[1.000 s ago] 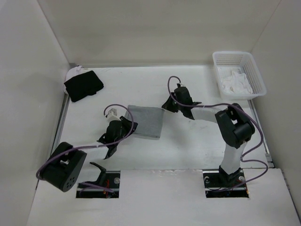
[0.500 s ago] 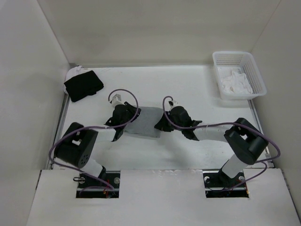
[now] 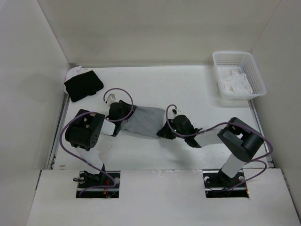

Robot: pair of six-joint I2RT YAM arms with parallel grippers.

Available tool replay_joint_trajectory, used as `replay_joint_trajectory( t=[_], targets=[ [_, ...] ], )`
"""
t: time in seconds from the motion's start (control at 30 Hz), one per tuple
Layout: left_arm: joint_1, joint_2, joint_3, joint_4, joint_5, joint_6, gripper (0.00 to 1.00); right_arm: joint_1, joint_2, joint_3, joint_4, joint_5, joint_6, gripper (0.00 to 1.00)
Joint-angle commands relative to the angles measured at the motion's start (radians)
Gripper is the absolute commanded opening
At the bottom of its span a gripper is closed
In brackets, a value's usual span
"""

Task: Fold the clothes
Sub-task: Fold the tank top

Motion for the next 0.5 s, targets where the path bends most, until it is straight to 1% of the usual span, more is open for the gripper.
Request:
replay_joint_trajectory(
  t=[0.0,0.07,0.23,0.27,0.37,0.47],
  targets=[
    [0.03,-0.056,-0.004,0.083,-0.002,0.0,0.23,0.007,-0.042,-0.039,-0.009,0.016,-0.002,0.12],
    [0.036,-0.102,-0.024,0.083,-0.005,0.008,0.26,0.007,-0.103,-0.046,-0.023,0.025,-0.01,0.15],
    [0.027,-0.267,-0.108,0.053,-0.035,0.06,0.34,0.007,-0.252,-0.001,-0.08,0.026,-0.063,0.4],
    [0.024,-0.293,-0.122,0.039,-0.045,0.073,0.35,0.004,-0.272,0.008,-0.086,0.026,-0.075,0.43],
    [0.004,-0.433,-0.192,-0.068,-0.097,0.15,0.42,-0.023,-0.367,0.023,-0.086,0.042,-0.131,0.51],
    [-0.006,-0.598,-0.249,-0.227,-0.175,0.21,0.47,-0.054,-0.444,0.007,-0.074,0.109,-0.181,0.6]
  ],
)
